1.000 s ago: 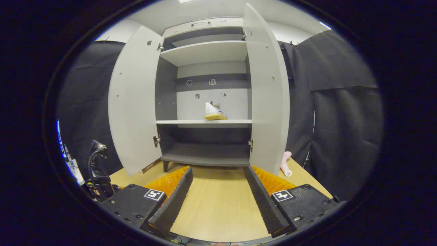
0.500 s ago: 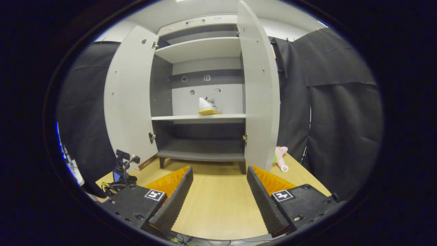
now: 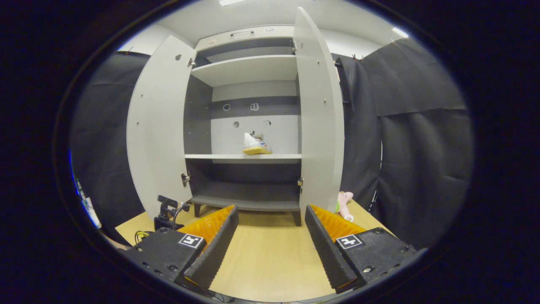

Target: Grab one shoe with the right hand and put it into the shoe cabinet, grab the other shoe with the left hand and put it into the shoe cabinet; then close the right door with the right hand and the left door with the left hand.

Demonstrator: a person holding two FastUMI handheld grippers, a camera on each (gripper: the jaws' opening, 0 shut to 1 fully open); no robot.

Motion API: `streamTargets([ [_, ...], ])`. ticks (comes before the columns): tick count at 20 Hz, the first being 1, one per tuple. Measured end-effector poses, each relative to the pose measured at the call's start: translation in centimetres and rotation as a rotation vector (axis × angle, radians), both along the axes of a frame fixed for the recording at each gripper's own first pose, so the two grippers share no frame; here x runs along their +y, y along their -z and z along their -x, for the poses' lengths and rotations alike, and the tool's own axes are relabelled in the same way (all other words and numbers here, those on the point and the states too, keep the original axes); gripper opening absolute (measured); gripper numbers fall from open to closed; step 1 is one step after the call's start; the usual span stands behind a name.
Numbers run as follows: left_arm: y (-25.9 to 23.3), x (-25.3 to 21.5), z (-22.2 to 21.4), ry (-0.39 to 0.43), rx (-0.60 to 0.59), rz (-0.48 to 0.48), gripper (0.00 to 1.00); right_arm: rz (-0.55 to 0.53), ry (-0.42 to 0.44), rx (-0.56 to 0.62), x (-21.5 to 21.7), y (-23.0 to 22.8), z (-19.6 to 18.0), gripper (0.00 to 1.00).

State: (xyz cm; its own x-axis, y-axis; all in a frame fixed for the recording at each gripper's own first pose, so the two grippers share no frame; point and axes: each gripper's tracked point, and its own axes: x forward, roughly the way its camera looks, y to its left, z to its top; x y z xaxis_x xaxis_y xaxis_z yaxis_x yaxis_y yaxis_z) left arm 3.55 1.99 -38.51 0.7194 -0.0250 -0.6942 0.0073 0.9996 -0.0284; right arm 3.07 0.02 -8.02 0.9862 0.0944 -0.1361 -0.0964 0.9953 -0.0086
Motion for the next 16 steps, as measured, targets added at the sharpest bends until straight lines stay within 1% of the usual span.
streamTargets([
  [4,0.4,0.2,-1.1,-0.01,-0.026,0.005,0.96,-0.018,0.004,-0.001,0.0,-0.5,-0.6,0.99],
  [7,0.4,-0.2,-1.7,-0.006,-0.058,0.004,0.94,-0.018,0.013,0.0,-0.2,-0.6,-0.9,0.99],
  [8,0.4,-0.9,-1.9,0.005,-0.061,0.012,0.87,-0.015,0.015,0.002,-0.2,-0.6,-0.9,0.99],
  [9,0.3,-1.4,-2.1,0.014,-0.072,0.004,0.79,-0.012,0.018,0.004,-0.3,-0.5,-0.9,0.99],
  [10,0.2,-1.1,-2.4,0.008,-0.09,-0.043,0.55,-0.011,0.018,0.005,-0.2,-0.5,-1.0,0.99],
  [11,0.0,-0.9,-2.7,0.0,-0.101,-0.083,0.46,-0.011,0.018,0.006,-0.2,-0.6,-1.0,0.99],
  [12,-0.1,-0.7,-2.9,-0.007,-0.107,-0.099,0.29,-0.01,0.016,0.008,-0.1,-0.5,-1.0,0.99],
  [13,-0.2,-0.9,-2.9,-0.009,-0.107,-0.084,0.22,-0.008,0.014,0.007,0.0,-0.6,-1.1,0.99],
  [14,-0.1,-1.3,-2.7,-0.01,-0.103,-0.047,0.09,-0.003,0.014,0.007,0.0,-0.6,-1.1,0.99],
  [16,-0.1,-1.8,-2.2,0.003,-0.085,-0.004,0.02,0.001,0.009,0.005,0.2,-0.7,-1.1,0.99],
])
